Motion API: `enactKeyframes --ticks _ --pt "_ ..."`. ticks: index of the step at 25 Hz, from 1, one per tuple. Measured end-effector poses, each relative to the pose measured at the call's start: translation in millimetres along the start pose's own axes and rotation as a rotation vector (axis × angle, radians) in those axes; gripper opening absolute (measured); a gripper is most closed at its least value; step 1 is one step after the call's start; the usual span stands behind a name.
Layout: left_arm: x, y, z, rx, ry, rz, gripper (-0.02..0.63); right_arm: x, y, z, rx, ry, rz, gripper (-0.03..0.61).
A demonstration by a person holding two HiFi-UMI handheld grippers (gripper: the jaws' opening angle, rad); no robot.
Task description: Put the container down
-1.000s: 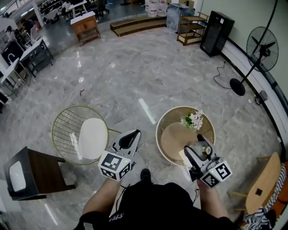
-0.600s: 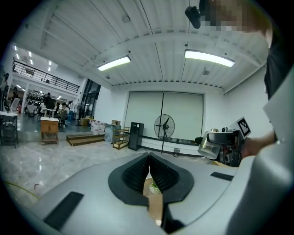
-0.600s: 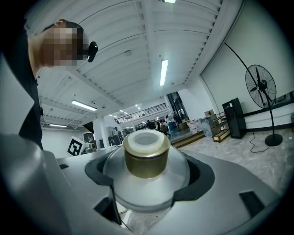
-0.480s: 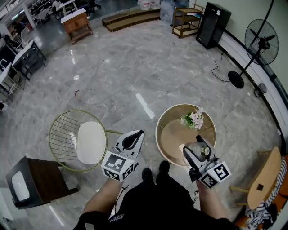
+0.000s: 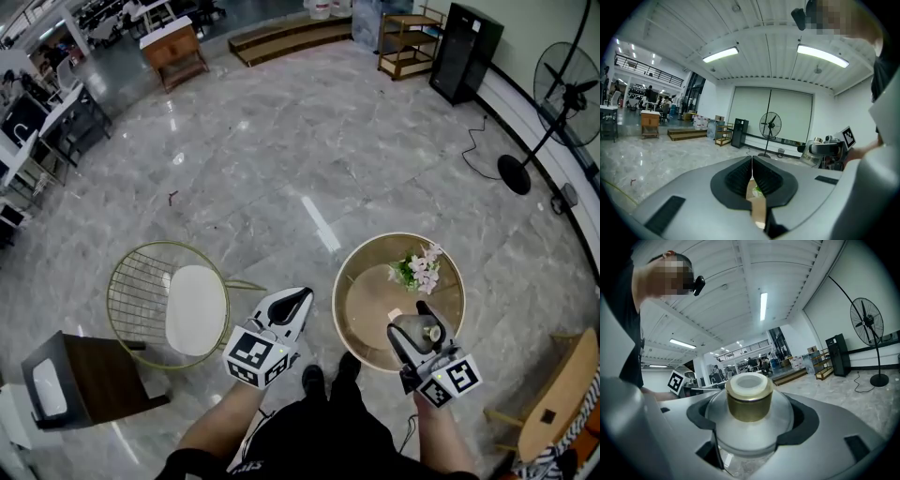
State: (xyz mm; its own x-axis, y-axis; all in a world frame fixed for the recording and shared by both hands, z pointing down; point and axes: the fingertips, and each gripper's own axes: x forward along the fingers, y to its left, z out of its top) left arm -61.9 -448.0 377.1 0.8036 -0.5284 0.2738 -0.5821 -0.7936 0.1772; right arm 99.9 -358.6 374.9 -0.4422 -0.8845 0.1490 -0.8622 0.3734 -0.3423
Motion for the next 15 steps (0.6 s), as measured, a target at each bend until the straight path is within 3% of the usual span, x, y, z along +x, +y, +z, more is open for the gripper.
enactKeyframes --ticks 15 --pt "85 41 -79 -0.022 0.067 -0.002 0.017 76 -59 -83 -0.008 0.111 0.044 0.348"
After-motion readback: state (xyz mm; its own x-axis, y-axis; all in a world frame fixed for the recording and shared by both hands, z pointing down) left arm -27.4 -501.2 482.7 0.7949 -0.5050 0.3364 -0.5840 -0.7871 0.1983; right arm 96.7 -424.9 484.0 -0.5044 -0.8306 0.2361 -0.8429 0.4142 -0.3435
